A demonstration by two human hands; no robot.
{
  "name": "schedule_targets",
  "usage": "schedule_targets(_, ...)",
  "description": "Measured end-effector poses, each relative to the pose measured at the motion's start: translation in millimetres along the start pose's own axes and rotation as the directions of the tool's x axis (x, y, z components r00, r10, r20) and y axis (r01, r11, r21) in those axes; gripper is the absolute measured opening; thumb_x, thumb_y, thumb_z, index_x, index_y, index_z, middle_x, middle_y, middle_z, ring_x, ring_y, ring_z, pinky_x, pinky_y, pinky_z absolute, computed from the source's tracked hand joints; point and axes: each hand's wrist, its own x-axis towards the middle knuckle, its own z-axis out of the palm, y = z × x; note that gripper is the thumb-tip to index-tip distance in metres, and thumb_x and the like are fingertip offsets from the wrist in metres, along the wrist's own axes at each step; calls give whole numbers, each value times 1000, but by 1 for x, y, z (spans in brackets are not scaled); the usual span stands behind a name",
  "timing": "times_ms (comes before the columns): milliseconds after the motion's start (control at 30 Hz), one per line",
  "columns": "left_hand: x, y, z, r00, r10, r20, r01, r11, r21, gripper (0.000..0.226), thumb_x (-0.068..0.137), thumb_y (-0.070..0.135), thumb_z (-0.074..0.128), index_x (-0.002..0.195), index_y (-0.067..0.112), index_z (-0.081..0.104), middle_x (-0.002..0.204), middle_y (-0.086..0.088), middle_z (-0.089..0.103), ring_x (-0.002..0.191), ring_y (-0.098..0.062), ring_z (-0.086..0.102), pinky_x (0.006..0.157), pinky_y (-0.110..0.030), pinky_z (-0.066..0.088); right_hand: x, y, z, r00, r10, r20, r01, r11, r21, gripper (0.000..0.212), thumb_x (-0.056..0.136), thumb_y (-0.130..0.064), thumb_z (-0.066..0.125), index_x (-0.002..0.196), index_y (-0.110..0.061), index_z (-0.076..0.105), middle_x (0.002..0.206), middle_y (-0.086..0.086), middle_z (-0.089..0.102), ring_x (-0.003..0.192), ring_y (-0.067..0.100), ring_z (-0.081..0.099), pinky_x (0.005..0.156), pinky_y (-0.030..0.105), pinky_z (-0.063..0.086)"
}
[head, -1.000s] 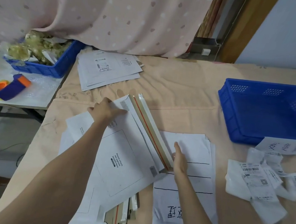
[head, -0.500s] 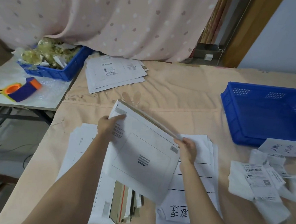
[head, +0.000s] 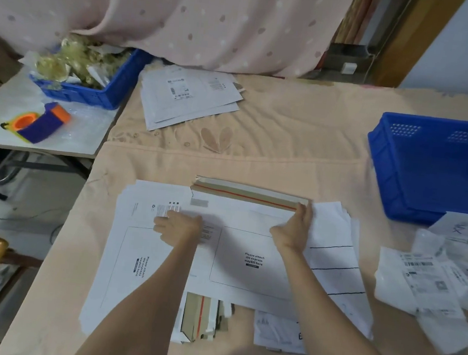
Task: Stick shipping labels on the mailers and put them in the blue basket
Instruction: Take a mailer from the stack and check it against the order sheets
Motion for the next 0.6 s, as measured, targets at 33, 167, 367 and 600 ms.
schedule_targets(33,-1,-2,1,994,86,-75,-82,995,50,55,82,24,63,128,3,40,138,-17,30,124,-34,33,98,-38,37,0,0,0,1000,-15,-7,15,994,-108,78,74,2,61,144,-10,30,160,0,2,145,22,18,105,32,37)
schedule_targets(167,3,4,6,809,542,-226,-539,839,80,44,76,12,66,117,3,51,127,-17,41,113,-36,41,88,-39,38,-1,-10,0,982,-155,-106,111,934,-340,73,63,-8,69,131,-14,46,147,9,29,127,32,35,103,37,30)
schedule_targets(367,8,37,16,558,776,295,-829,498,257,69,74,38,75,135,24,46,131,-7,38,125,-26,33,102,-36,29,8,-20,11,948,-282,145,317,815,-485,67,63,-41,74,123,-21,52,127,-1,44,121,24,34,94,32,27)
schedule_targets(600,23,47,22,560,727,397,-809,376,452,78,68,48,78,135,28,44,128,-8,35,123,-30,32,109,-41,26,18,-22,8,947,-235,218,318,781,-537,75,57,-55,79,119,-21,54,125,0,45,122,24,33,99,33,26)
